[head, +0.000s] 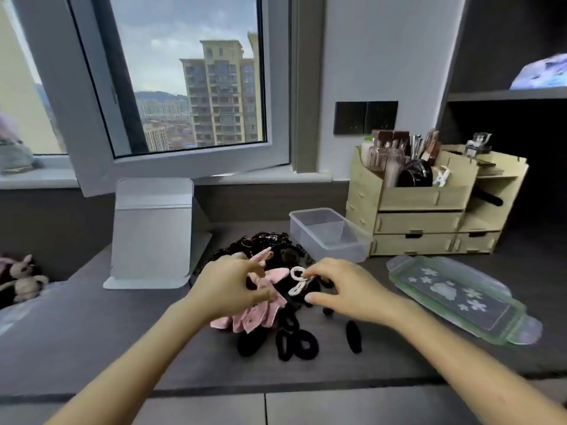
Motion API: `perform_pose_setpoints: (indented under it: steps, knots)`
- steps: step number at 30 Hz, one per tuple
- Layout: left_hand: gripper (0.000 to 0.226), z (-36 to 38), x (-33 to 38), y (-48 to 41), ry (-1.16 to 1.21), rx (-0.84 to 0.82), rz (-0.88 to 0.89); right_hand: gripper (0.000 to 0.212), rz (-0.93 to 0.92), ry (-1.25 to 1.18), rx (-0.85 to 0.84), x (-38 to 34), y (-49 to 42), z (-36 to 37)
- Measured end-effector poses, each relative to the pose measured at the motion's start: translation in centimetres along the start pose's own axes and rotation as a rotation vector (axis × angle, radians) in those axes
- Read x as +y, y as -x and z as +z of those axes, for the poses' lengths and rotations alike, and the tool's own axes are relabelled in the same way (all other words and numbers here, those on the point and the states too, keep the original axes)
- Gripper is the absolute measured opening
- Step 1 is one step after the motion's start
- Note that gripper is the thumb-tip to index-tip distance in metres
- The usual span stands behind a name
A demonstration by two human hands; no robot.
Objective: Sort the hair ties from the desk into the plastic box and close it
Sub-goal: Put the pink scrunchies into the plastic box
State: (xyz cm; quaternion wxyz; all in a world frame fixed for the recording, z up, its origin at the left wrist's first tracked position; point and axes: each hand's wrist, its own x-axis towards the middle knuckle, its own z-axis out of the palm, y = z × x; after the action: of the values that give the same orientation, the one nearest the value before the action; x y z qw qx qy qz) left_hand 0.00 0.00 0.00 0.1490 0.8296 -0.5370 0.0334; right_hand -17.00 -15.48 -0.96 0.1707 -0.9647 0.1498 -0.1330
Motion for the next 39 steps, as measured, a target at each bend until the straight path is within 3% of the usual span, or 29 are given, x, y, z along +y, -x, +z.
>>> perform_pose_setpoints:
  steps: [9,14,24,30,32,35,39]
  knots:
    - [0.063,3.8,-1.5,2.1,-0.076,0.057,0.06,0.051,-0.126,-0.074,0.04,-1.0,-3.7,5.1]
    - [0.033,3.9,-1.8,1.2,0.049,0.121,0.105,0.05,-0.139,-0.07,-0.019,0.9,-3.7,5.5]
    - [0.011,-5.0,-2.6,-2.7,0.583,0.281,-0.063,0.062,-0.081,-0.331,0.072,1.8,-6.1,2.9]
    - [0.034,-9.5,-1.2,-5.5,0.934,0.087,0.118,0.08,-0.043,-0.772,0.137,1.6,-9.6,0.6]
    - [0.037,-10.4,-0.1,-7.0,0.977,0.088,0.196,0.075,-0.094,-0.827,0.15,1.6,-10.6,-0.2]
    - [0.04,-10.6,1.6,-9.8,1.073,0.11,0.259,0.05,-0.084,-0.836,0.309,2.8,-11.2,-1.8]
    - [0.032,-8.1,2.8,-14.2,1.22,0.257,0.166,0.022,0.038,-0.79,0.451,6.8,-11.2,-5.9]
